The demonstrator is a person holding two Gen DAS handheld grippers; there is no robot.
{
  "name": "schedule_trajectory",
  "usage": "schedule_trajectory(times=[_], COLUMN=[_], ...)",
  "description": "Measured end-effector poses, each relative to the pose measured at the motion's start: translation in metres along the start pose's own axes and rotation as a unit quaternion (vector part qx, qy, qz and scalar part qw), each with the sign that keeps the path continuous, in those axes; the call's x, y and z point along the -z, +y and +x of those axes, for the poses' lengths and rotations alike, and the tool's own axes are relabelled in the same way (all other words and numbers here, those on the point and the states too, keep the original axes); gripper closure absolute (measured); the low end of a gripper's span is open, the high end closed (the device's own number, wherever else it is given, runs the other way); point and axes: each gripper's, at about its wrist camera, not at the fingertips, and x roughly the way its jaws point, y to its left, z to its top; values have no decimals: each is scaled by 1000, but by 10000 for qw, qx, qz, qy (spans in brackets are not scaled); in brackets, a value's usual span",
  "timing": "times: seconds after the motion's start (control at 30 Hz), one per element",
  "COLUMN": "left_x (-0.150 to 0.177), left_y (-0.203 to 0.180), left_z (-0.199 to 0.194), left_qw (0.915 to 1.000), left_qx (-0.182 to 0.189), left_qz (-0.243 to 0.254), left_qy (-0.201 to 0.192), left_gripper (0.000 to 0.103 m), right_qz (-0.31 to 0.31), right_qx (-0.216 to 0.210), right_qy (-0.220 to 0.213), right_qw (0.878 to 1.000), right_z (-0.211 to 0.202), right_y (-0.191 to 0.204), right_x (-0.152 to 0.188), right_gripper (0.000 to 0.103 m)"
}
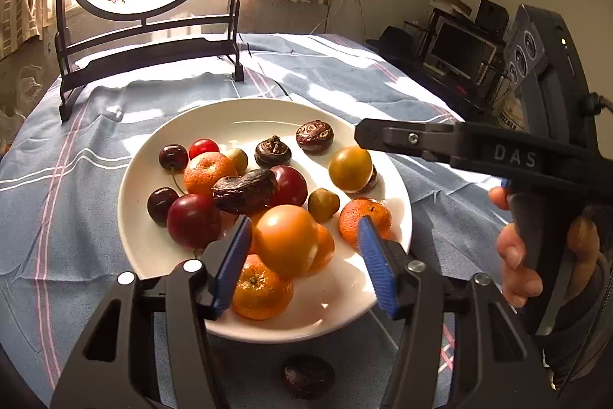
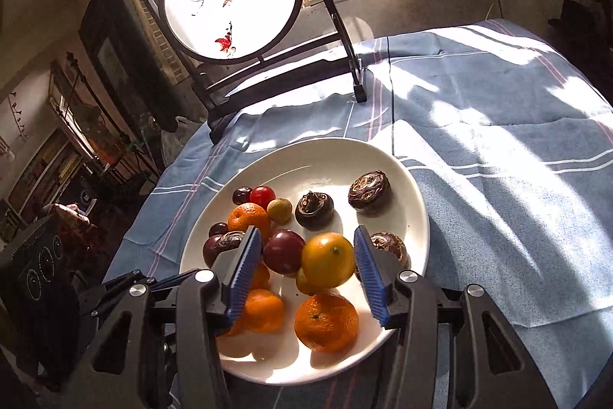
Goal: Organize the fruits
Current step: 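Place the orange on the plate with the left tool while the right tool places the yellow citrus, then grasp a small yellow plum with the left tool while the right tool grasps a dark dried fruit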
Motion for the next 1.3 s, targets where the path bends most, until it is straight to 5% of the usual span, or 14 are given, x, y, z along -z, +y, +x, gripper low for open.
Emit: schedule_trajectory(times=[0.17,0.33,0.53,0.83,0.9,0.97,1.3], left_x=[24,60,95,112,112,111,96], left_y=[8,23,36,33,33,33,26], left_z=[-42,-67,-81,-86,-85,-84,-72], left_qw=[9998,9996,9980,9984,9984,9983,9983], left_qx=[-51,-237,-413,-208,-211,-216,-342], left_qz=[2,-72,-270,-393,-409,-412,-260], left_qy=[-218,137,390,338,332,344,384], left_gripper=[33,33,32,32,32,32,32], right_qz=[-172,-399,-990,-1112,-1125,-1088,-1147], right_qx=[-35,-231,-367,-265,-260,-233,-422], right_qy=[26,326,790,1232,1340,1443,576], right_qw=[9998,9984,9913,9858,9842,9833,9908], right_z=[-29,-41,-23,17,25,31,-22], right_y=[5,23,70,100,103,102,74], right_x=[31,71,101,104,106,109,105], right_gripper=[43,43,44,44,48,68,68])
